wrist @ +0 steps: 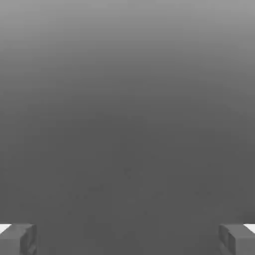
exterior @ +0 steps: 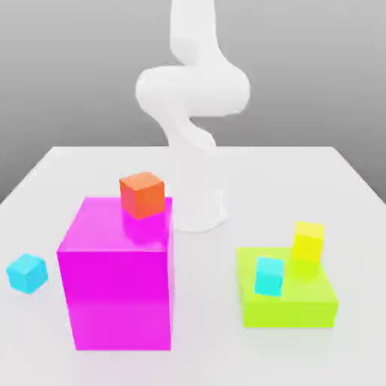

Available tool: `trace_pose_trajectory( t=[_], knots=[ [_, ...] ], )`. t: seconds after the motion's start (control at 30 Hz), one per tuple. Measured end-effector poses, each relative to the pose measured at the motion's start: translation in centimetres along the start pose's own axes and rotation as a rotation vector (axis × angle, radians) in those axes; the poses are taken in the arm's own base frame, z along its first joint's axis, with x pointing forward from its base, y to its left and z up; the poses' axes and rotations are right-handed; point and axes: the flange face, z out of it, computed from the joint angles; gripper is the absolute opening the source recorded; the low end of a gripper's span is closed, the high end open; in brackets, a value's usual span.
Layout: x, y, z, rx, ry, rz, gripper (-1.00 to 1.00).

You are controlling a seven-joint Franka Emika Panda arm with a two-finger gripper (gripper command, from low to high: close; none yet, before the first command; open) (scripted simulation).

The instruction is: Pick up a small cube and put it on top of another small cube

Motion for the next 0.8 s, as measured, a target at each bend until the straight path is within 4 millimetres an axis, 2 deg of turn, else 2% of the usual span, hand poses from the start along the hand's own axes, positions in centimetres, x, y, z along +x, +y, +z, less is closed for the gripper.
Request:
trace_pose_trajectory(
  t=[0.1, 0.23, 0.37, 0.47, 0.57, 0.63, 0.8],
  knots=[
    [2.4, 3.0, 5.8, -0.031, -0.099, 0.028, 0.00],
    [4.4, 8.1, 13.4, -0.080, -0.209, 0.072, 0.00],
    [5.2, 14.2, 20.2, -0.139, -0.295, 0.120, 0.00],
    [5.1, 19.2, 24.5, -0.192, -0.344, 0.155, 0.00],
    [4.7, 24.6, 27.8, -0.254, -0.379, 0.188, 0.00],
    [4.4, 28.7, 29.4, -0.301, -0.391, 0.216, 0.00],
    [2.9, 37.8, 31.5, -0.429, -0.408, 0.252, 0.00]
  ],
)
